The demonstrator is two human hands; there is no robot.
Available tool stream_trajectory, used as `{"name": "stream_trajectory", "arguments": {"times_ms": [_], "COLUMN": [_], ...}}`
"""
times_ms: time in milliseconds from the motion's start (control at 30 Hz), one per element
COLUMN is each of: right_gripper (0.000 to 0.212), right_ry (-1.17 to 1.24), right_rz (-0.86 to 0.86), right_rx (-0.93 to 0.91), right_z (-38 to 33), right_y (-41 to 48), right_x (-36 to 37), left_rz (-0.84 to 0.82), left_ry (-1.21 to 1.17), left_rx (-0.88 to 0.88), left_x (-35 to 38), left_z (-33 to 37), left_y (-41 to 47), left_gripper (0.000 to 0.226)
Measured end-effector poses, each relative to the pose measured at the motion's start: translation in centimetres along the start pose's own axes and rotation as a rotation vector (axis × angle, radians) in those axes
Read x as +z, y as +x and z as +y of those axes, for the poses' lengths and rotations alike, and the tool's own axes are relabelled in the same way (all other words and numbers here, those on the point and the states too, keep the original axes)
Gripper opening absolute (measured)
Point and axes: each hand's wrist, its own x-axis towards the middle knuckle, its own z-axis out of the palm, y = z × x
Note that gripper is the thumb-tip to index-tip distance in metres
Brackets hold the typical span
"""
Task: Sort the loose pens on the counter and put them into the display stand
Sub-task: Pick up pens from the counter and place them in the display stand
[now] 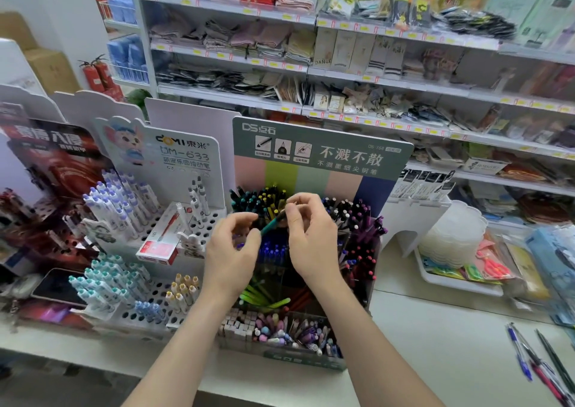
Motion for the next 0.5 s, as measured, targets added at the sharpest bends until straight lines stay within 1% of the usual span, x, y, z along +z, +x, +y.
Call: {"name": "stream_trajectory", "arguments": {"times_ms": [67, 133, 233, 300, 367, 433, 500], "right_gripper": [0.006, 0.006, 0.002, 0.005, 0.006, 0.003, 0.010], "right_ry": [-0.028, -0.105, -0.226, -0.317, -0.384, -0.469, -0.581], "right_rz": [0.121, 0.139, 0.048, -0.019, -0.055, -0.073, -0.122], "right_rx": [-0.086, -0.159, -0.245, -0.295, -0.309, -0.312, -0.324], "right_z": [-0.6, -0.9, -0.8, -0.5, 0.1, 0.6, 0.6], "right_y": [0.8, 1.7, 2.8, 3.4, 4.0, 4.7, 5.5], "right_x": [0.5, 1.2, 2.4, 3.2, 3.7, 3.9, 4.1], "left_rz": [0.141, 0.187, 0.123, 0.076, 0.057, 0.067, 0.108], "left_ry": [0.062, 0.156, 0.322, 0.376, 0.400, 0.398, 0.353], "left_rx": [-0.018, -0.014, -0.021, -0.013, 0.034, 0.075, 0.085], "left_x": [-0.5, -0.9, -1.1, -0.9, -0.7, -0.7, -1.2], "left_z": [-0.2, -0.6, -0.9, -0.9, -0.4, 0.0, 0.1], "left_y": [1.3, 2.9, 5.3, 6.5, 7.4, 8.2, 8.7], "left_gripper": [0.032, 0.041, 0.048, 0.046, 0.039, 0.035, 0.033]}}
